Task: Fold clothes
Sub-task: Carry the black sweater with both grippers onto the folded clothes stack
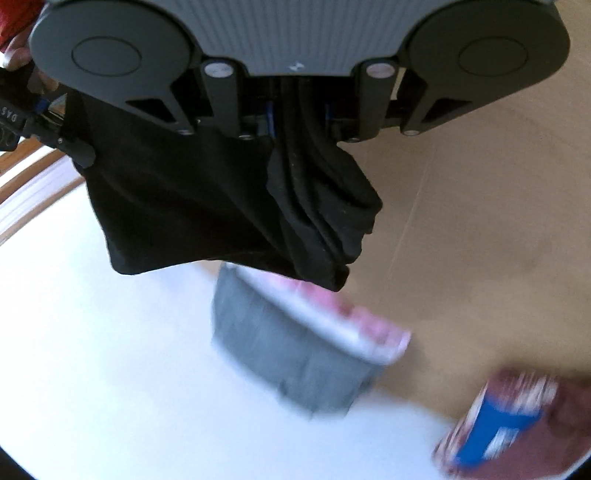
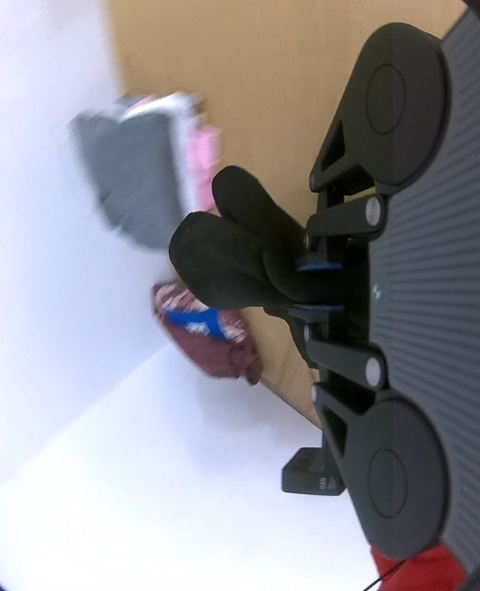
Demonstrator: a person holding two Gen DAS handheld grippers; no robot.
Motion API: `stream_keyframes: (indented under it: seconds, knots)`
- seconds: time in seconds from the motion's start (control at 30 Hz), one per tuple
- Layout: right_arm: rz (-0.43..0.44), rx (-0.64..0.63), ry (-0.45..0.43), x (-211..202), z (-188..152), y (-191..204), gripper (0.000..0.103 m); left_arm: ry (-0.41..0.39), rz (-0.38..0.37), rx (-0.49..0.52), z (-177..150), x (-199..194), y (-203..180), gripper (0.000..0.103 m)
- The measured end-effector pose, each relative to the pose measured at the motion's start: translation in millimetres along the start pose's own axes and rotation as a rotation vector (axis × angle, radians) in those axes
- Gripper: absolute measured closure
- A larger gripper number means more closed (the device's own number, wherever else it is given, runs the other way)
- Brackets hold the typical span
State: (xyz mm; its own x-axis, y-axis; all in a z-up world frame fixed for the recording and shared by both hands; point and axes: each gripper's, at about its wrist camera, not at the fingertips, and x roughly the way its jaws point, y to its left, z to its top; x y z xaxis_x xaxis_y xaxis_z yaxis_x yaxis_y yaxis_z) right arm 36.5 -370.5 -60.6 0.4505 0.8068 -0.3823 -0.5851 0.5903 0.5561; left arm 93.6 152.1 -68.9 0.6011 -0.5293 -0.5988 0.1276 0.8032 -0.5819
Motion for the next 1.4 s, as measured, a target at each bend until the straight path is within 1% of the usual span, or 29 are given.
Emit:
stream_keyframes:
  seconds: [0.1,0.17,0.2,0.3,0.4,0.43,0.5,0.53,0.57,0.6,0.63,0.67,0.7,0.73,0.77,0.83,0.9,0.93,0.97,1.0,1.03,1.07,1.1,1.13,1.17,1.2,1.27,1.33,1.4]
  knots:
    - [0.02,-0.137,-0.027,16.6,51.5,4.5,0.082,-0.116,-0.041,0.04,49.7,-7.4,-12.9,0.079]
    - [0.022,-0.189,-0.053,30.5,87.2,-0.1,0.082,-0.182,-0.058,0.08,87.0,-4.5,-19.6,0.079]
    - [0.022,-0.203,-0.071,38.5,105.7,-3.9,0.082,-0.212,-0.066,0.097,105.6,-1.5,-22.1,0.079]
    - [0.019,-0.158,-0.148,62.6,157.5,-23.6,0.083,-0.273,-0.081,0.126,160.4,18.7,-23.5,0.079]
    - [-0.016,-0.153,-0.213,90.5,192.4,-46.2,0.083,-0.26,-0.067,0.2,221.4,68.8,-30.2,0.079]
    - [-0.026,-0.129,-0.224,101.7,200.8,-58.2,0.083,-0.238,-0.053,0.213,238.4,89.7,-31.3,0.078]
    - [-0.093,-0.059,-0.236,130.5,213.3,-91.0,0.083,-0.175,0.002,0.231,268.2,142.2,-24.9,0.075]
    - [-0.14,-0.009,-0.226,145.0,214.6,-109.7,0.082,-0.142,0.038,0.247,280.9,170.1,-19.7,0.068]
    - [-0.205,0.057,-0.199,163.5,212.2,-134.0,0.08,-0.116,0.092,0.276,288.9,197.4,-12.1,0.059]
    - [-0.272,0.101,-0.158,179.6,205.3,-154.8,0.079,-0.097,0.187,0.299,294.6,224.3,-1.8,0.055]
    - [-0.341,0.144,-0.114,195.2,197.1,-175.5,0.073,-0.081,0.264,0.307,296.8,242.0,9.0,0.053]
    - [-0.406,0.186,-0.073,205.9,183.9,-194.0,0.057,-0.083,0.275,0.305,295.2,246.2,18.3,0.044]
    - [-0.405,0.232,-0.094,204.3,172.1,-203.7,0.052,-0.086,0.286,0.303,293.5,250.4,27.5,0.041]
    - [-0.376,0.272,-0.157,194.7,159.5,-207.9,0.048,-0.1,0.287,0.304,290.8,250.9,35.5,0.04]
    - [-0.376,0.268,-0.2,185.5,151.2,-205.6,0.048,-0.141,0.261,0.309,285.4,241.6,40.1,0.041]
    - [-0.508,0.168,-0.281,168.6,140.7,-186.7,0.045,-0.244,0.24,0.325,274.2,220.2,41.5,0.043]
    - [-0.705,-0.061,-0.445,160.1,131.5,-146.1,0.046,-0.407,0.22,0.36,259.4,195.0,26.3,0.042]
    - [-0.745,-0.202,-0.499,165.5,129.8,-125.6,0.051,-0.488,0.199,0.38,251.4,183.2,16.1,0.042]
    - [-0.769,-0.339,-0.54,172.8,129.3,-106.1,0.058,-0.543,0.156,0.412,244.4,176.4,2.5,0.042]
    - [-0.736,-0.454,-0.532,187.9,134.0,-90.3,0.062,-0.568,0.114,0.459,239.0,176.1,-13.1,0.042]
    - [-0.7,-0.558,-0.52,203.6,139.4,-76.5,0.072,-0.568,0.09,0.509,236.0,183.0,-27.5,0.044]
    - [-0.662,-0.618,-0.494,221.8,147.5,-70.2,0.083,-0.553,0.077,0.559,235.4,195.4,-42.0,0.052]
    - [-0.629,-0.672,-0.466,239.8,154.8,-64.4,0.087,-0.527,0.083,0.599,236.9,214.4,-53.6,0.057]
    - [-0.618,-0.704,-0.429,257.0,160.2,-62.4,0.089,-0.492,0.092,0.626,240.1,234.4,-62.1,0.063]
    - [-0.616,-0.712,-0.381,274.2,169.2,-68.9,0.093,-0.436,0.108,0.616,247.4,256.7,-62.3,0.065]
    - [-0.631,-0.69,-0.336,288.1,178.8,-81.0,0.094,-0.382,0.125,0.602,254.4,277.7,-61.8,0.066]
    - [-0.659,-0.602,-0.277,303.3,192.3,-108.3,0.096,-0.278,0.157,0.559,264.9,312.1,-55.3,0.064]
    - [-0.682,-0.54,-0.241,307.1,200.1,-130.0,0.097,-0.229,0.134,0.569,271.2,333.0,-47.3,0.063]
    - [-0.675,-0.462,-0.213,306.5,206.4,-148.2,0.098,-0.205,0.133,0.567,276.6,341.8,-47.0,0.063]
